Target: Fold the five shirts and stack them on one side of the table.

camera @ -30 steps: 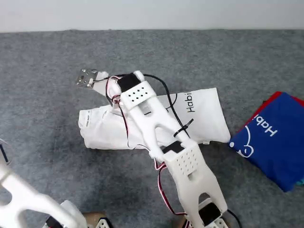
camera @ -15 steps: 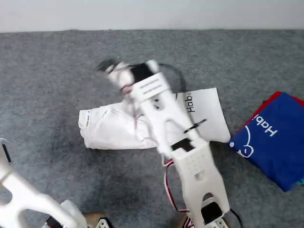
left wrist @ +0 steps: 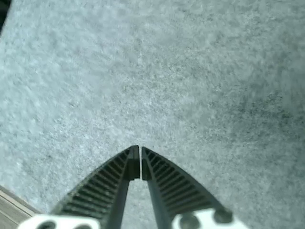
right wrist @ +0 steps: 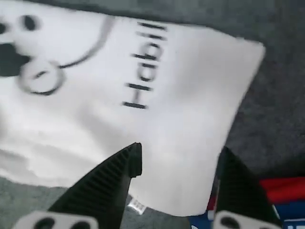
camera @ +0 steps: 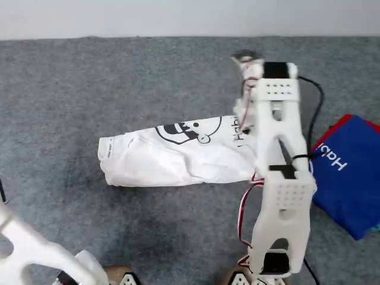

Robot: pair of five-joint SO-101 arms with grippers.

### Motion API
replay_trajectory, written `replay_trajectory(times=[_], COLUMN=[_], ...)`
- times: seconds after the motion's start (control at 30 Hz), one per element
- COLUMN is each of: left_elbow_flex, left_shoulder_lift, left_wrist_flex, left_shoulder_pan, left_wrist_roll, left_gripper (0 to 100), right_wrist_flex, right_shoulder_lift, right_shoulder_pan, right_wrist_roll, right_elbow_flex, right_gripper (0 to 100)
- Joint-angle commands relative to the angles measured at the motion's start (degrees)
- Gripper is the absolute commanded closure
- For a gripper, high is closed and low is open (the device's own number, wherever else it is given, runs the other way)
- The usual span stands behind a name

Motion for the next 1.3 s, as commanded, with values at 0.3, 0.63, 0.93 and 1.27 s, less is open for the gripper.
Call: replay_trajectory(times=[0.3, 0.63, 0.93, 1.27], left_elbow_flex=[-2.7, -2.6, -2.6, -2.7], left_shoulder_lift=[-1.6, -1.6, -1.6, -1.7], left_wrist_flex=[0.3, 0.3, 0.3, 0.0], left_shoulder_pan=[5.5, 5.2, 5.2, 5.2], left_wrist_roll=[-1.1, -1.0, -1.0, -1.0], left_gripper=[99, 99, 99, 99], right_wrist_flex=[-9.7, -5.8, 2.1, 3.3], right_shoulder_lift=[9.2, 10.6, -1.7, -12.4], right_shoulder_pan=[3.1, 3.1, -4.6, -24.1], right_wrist_roll=[-8.3, -5.8, 1.1, 0.9], right_elbow_flex=[-0.5, -0.5, -0.5, -0.4], right_gripper=[72.7, 98.9, 99.0, 99.0])
